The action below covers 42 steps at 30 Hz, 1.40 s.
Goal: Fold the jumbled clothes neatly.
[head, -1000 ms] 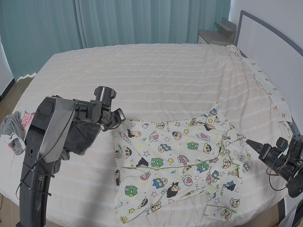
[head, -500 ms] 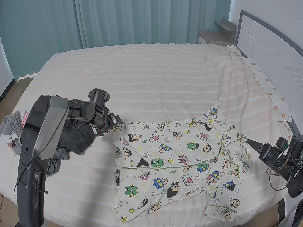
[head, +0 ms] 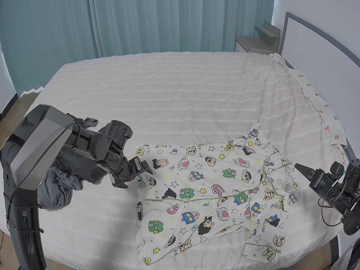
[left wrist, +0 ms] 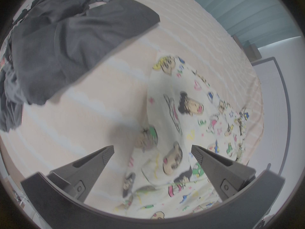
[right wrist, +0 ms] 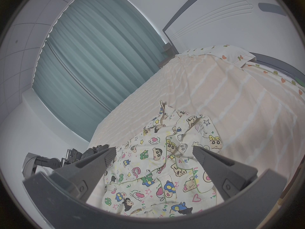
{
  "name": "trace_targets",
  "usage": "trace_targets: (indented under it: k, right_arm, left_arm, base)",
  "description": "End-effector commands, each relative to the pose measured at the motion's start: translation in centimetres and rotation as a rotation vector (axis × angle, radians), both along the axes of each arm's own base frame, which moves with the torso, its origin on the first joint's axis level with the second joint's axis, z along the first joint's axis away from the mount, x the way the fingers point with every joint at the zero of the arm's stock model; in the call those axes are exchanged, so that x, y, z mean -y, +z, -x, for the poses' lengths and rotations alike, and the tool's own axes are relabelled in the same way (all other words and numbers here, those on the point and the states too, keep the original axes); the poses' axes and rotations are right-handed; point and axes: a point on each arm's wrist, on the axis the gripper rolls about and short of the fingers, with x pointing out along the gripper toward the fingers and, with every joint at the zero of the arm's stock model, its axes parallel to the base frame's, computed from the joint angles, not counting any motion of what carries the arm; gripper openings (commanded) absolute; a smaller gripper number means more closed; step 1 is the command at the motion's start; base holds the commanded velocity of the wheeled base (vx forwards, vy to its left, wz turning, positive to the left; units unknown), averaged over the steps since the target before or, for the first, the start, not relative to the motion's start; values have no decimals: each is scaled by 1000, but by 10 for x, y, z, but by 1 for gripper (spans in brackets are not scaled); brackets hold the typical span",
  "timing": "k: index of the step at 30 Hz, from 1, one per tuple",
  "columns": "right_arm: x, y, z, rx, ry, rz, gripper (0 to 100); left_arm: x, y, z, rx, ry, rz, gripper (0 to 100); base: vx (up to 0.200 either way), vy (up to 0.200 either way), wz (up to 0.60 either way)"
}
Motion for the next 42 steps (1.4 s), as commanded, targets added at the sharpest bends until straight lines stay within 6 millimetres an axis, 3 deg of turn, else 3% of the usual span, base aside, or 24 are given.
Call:
trace_targets:
  k: [1, 11, 18, 26, 37, 42]
  right_arm:
    - [1, 2, 3, 9, -5, -1, 100]
    - [1, 2, 3, 8, -4, -2, 100]
    - [1, 2, 3, 7, -2, -4, 100]
    - [1, 2, 2, 10, -2, -4, 100]
    - [1, 3, 3, 12, -2, -4, 100]
    - [0, 4, 3, 19, -1, -5, 100]
  left_arm:
    - [26, 13, 32, 0, -37, 45, 100]
    - [63, 2, 84, 45, 108, 144, 100]
    - [67, -21, 104, 125, 203, 181, 100]
    - [65, -40, 109, 153, 269, 225, 100]
    - [66, -43, 110, 158, 283, 245, 100]
    - [70, -54, 105, 200, 294, 248, 100]
  base:
    - [0, 0, 0]
    - [0, 0, 0]
    - [0, 0, 0]
    - [0, 0, 0]
    - [0, 0, 0]
    - [0, 0, 0]
